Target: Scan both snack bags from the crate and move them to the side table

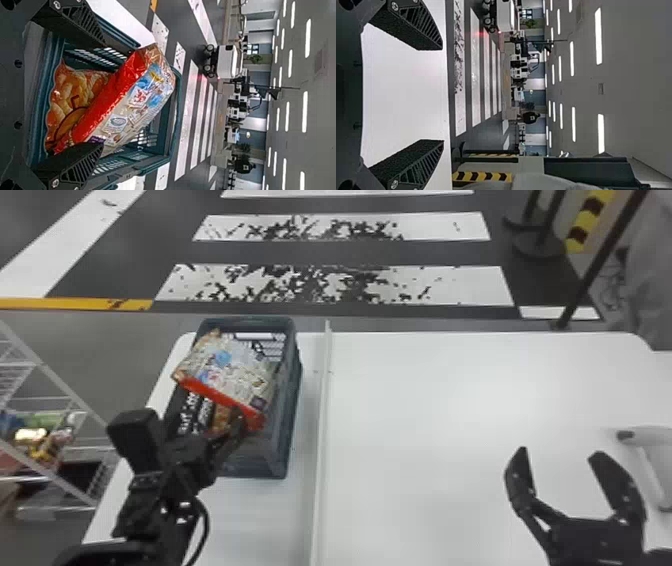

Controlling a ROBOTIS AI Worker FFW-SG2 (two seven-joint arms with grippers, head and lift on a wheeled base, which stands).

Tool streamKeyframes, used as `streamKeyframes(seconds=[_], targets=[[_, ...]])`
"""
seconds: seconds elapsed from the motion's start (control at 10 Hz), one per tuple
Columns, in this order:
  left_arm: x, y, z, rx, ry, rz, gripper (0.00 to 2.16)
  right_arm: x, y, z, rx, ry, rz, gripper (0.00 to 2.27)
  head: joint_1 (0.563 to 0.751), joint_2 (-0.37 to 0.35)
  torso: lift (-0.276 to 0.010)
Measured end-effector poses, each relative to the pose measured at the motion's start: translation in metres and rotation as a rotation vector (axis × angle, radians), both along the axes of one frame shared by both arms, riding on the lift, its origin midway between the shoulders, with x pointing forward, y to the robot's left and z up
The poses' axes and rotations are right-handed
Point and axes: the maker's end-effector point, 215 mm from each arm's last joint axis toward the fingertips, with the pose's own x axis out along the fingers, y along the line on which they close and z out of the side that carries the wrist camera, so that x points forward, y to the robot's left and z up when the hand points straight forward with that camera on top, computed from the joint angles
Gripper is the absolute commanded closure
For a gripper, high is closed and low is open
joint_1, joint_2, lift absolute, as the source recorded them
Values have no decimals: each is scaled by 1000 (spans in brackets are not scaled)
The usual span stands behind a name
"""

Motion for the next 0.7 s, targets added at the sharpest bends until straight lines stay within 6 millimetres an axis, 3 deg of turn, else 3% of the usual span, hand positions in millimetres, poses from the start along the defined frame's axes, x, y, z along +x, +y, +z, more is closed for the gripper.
streamKeyframes(seconds=[0.3, 0.7], targets=[[13, 4, 13, -40, -12, 18, 100, 0, 1, 3, 0, -5, 3, 90, 695, 90, -75], [35, 18, 12, -86, 10, 56, 100, 0, 7, 4, 4, -7, 15, 90, 695, 119, -75]])
